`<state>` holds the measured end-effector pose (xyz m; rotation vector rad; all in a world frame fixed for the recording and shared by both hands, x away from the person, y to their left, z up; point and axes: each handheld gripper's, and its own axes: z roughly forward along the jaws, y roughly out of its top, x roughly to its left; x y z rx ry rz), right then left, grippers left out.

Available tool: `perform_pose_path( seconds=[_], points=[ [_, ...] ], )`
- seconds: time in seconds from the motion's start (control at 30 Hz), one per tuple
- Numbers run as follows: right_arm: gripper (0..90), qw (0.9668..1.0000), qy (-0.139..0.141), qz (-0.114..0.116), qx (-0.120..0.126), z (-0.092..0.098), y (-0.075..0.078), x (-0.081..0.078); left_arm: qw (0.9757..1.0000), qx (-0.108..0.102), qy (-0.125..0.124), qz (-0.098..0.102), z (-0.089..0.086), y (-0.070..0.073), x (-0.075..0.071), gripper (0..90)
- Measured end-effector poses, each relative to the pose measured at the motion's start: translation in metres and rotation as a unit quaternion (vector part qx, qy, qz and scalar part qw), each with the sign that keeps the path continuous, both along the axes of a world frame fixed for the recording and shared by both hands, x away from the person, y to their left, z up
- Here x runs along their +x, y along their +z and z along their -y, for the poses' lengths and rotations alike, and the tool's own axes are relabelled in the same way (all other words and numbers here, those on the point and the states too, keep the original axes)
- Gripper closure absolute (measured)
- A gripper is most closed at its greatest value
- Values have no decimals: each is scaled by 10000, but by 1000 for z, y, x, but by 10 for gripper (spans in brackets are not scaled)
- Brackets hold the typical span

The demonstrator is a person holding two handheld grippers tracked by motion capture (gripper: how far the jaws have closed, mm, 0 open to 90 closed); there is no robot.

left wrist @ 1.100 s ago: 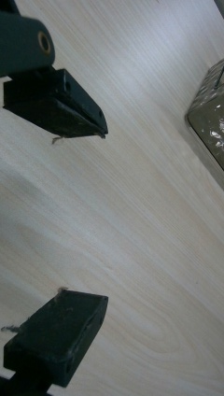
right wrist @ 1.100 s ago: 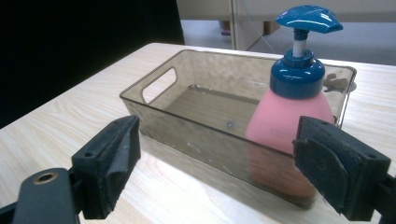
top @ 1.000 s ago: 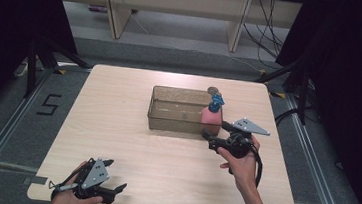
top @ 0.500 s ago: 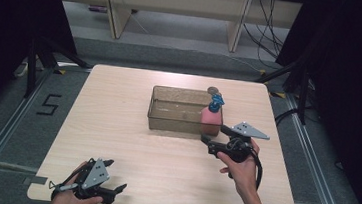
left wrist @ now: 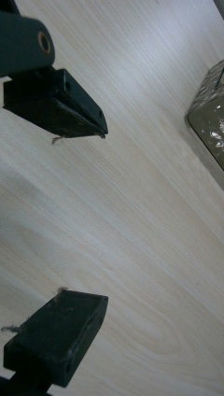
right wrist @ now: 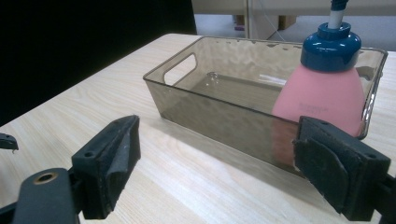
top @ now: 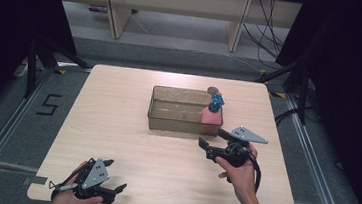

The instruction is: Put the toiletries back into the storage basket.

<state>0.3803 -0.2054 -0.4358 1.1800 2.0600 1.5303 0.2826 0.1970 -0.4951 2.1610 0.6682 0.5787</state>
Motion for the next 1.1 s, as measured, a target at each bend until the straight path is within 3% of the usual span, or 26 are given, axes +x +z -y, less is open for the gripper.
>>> perform_pose_path(
  seconds=[0.03,0.07,0.13,0.23,0.33,0.37,0.4,0.43,0.47,0.5,0.67,0.7,0.73,0.77,0.8,0.93,1.0,1.07,1.1],
  points=[
    [159,10000,-17,20,-58,1,0,0,10000,3,-4,3,0,0,0,148],
    [159,10000,-28,-85,39,0,0,-2,10000,-3,6,22,0,0,0,148],
    [159,9999,1,102,-75,1,-2,-1,10000,12,33,33,0,0,0,148],
    [159,10000,-5,-93,8,-1,-2,-4,10000,11,33,38,0,0,0,148],
    [159,10000,54,-19,-51,0,-3,-5,10000,17,32,34,0,0,0,148],
    [159,9999,20,-122,29,-2,-3,-7,10000,-1,24,36,0,0,0,148],
    [159,9999,47,-109,40,-2,-4,-8,10000,13,35,31,0,0,0,148],
    [159,9998,47,136,-133,0,-6,-6,10000,11,34,36,0,0,0,148],
    [159,9998,47,136,-133,0,-6,-6,10000,12,35,40,0,0,0,148],
    [159,10000,23,-61,2,-3,-6,-9,10000,13,33,37,0,0,0,148],
    [159,9998,133,70,-102,0,-7,-9,10000,28,51,55,0,1,0,148],
    [159,9997,55,-211,71,-3,-7,-13,10000,20,52,53,0,1,0,148],
    [159,10000,86,-31,-18,-1,-8,-11,10000,24,53,52,0,1,0,148],
    [159,9999,88,-12,-69,0,-7,-12,10000,24,30,46,0,1,0,148],
    [159,9999,94,-113,14,-1,-7,-13,10000,5,38,37,0,0,0,148],
    [161,9999,151,-36,-51,0,-8,-14,10000,7,37,33,0,0,-1,148],
    [161,9998,154,-157,20,-1,-8,-16,10000,8,37,39,0,0,0,148],
    [161,9998,159,-18,-78,0,-9,-16,10000,11,36,39,0,0,0,148],
    [161,9998,200,-37,-4,-1,-10,-16,10000,12,35,38,0,0,0,148]
  ],
)
